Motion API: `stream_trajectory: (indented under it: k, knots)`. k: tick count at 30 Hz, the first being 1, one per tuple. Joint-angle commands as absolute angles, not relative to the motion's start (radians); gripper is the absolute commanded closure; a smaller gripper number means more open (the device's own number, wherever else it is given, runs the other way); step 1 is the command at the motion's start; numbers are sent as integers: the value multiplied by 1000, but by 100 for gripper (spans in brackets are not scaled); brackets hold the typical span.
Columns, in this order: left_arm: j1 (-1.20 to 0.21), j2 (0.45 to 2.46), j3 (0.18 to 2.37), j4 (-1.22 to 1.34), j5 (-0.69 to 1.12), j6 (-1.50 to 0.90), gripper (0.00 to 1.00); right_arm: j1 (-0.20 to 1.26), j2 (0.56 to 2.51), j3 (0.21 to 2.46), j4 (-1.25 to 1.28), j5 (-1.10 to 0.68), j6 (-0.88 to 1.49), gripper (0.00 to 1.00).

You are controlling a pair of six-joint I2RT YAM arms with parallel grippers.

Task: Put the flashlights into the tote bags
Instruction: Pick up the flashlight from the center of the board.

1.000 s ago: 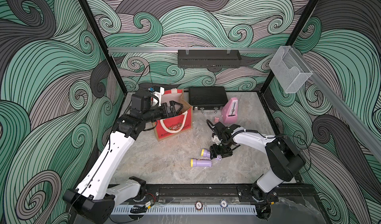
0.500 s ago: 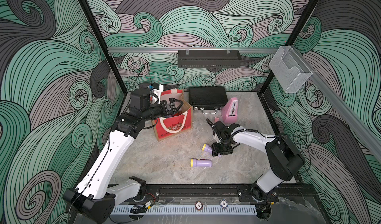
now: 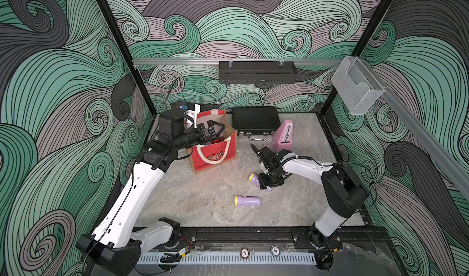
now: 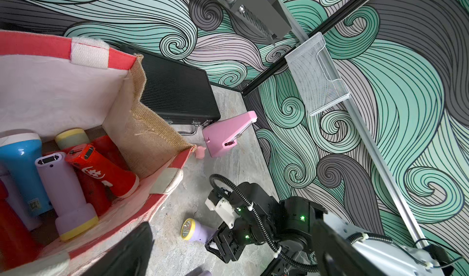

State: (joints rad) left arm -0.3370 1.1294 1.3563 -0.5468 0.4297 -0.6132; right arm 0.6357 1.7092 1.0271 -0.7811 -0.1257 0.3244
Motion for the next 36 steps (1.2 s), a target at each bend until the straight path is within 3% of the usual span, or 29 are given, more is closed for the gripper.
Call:
stream_trajectory:
  k: [1, 9, 18, 29, 36]
  knots:
    - [-341, 1094, 1355, -546, 426, -621, 2, 642, 1722, 1042, -789, -89, 302, 38]
    - [-341, 1075, 1323, -522, 417, -652, 1, 673, 1778, 1074, -765, -81, 313, 48]
    - [-341, 1048, 1318, -543, 394, -650, 1, 707, 1722, 1033, -756, -24, 320, 69]
    - [-341, 1052, 1345, -560, 420, -650, 1, 708, 1361, 983, -656, -74, 313, 100]
    - [-342, 1069, 1363, -546, 473, -653, 2, 680, 1168, 1055, -660, -116, 323, 100]
